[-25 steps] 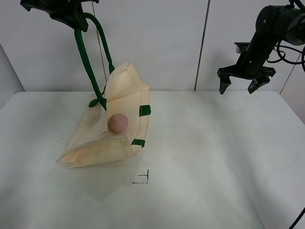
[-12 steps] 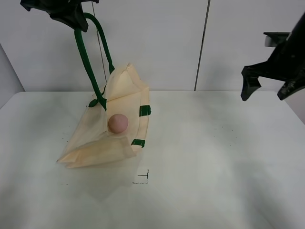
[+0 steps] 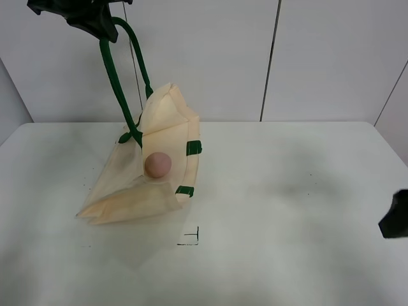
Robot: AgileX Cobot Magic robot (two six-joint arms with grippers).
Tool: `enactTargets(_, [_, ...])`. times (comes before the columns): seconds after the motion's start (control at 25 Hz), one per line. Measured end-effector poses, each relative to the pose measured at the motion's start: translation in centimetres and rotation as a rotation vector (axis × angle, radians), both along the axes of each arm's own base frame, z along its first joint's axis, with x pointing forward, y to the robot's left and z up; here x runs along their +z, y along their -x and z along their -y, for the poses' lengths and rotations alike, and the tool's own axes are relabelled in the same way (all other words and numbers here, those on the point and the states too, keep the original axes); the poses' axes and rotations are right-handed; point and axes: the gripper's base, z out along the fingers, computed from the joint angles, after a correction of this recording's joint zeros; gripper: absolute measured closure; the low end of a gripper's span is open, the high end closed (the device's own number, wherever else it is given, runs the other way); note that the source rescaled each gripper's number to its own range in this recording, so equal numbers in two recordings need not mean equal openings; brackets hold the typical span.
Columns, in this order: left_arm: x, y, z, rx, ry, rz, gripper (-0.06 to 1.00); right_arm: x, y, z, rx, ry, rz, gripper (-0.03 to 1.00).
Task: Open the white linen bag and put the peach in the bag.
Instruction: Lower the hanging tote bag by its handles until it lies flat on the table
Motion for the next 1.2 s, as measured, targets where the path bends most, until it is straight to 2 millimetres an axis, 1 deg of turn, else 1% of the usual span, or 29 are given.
enactTargets(0.08, [0.0, 0.0, 0.0, 0.000, 0.000, 0.000, 0.94, -1.1, 2.5, 0.1, -0.003, 0.001, 0.080, -0.03])
enactTargets(0.2, [0.0, 0.0, 0.0, 0.000, 0.000, 0.000, 0.94, -2.3, 5.8, 0.2, -0.007, -0.002, 0.219, -0.03])
enactTargets(0.28, [0.0, 0.0, 0.0, 0.000, 0.000, 0.000, 0.94, -2.5, 7.7, 0.3, -0.008, -0.003, 0.313, -0.03])
enactTargets(0.4, [0.0, 0.0, 0.0, 0.000, 0.000, 0.000, 0.94, -1.8, 9.8, 0.5, -0.011, 0.002, 0.457, -0.03])
enactTargets(0.56, [-0.1, -0.1, 0.0, 0.000, 0.000, -0.002, 0.94, -1.3, 11.8, 0.6, -0.016, -0.001, 0.589, -0.03])
enactTargets(0.64, [-0.6, -0.4, 0.1, 0.000, -0.004, -0.012, 0.94, -1.2, 12.6, 0.6, -0.018, -0.004, 0.640, -0.03])
enactTargets(0.72, [-1.5, -1.1, 0.3, 0.000, -0.010, -0.034, 0.94, -1.2, 13.4, 0.6, -0.019, -0.005, 0.688, -0.03])
enactTargets(0.88, [-5.1, -3.3, 1.0, -0.001, -0.032, -0.117, 0.94, -1.2, 14.6, 0.7, -0.020, -0.005, 0.768, -0.03])
enactTargets(1.08, [-11.4, -6.3, 1.9, 0.000, -0.071, -0.250, 0.94, -1.2, 14.9, 0.7, -0.021, -0.004, 0.786, -0.03])
enactTargets(1.2, [-14.8, -7.6, 2.3, 0.000, -0.090, -0.316, 0.94, -1.2, 14.9, 0.7, -0.021, -0.004, 0.786, -0.03])
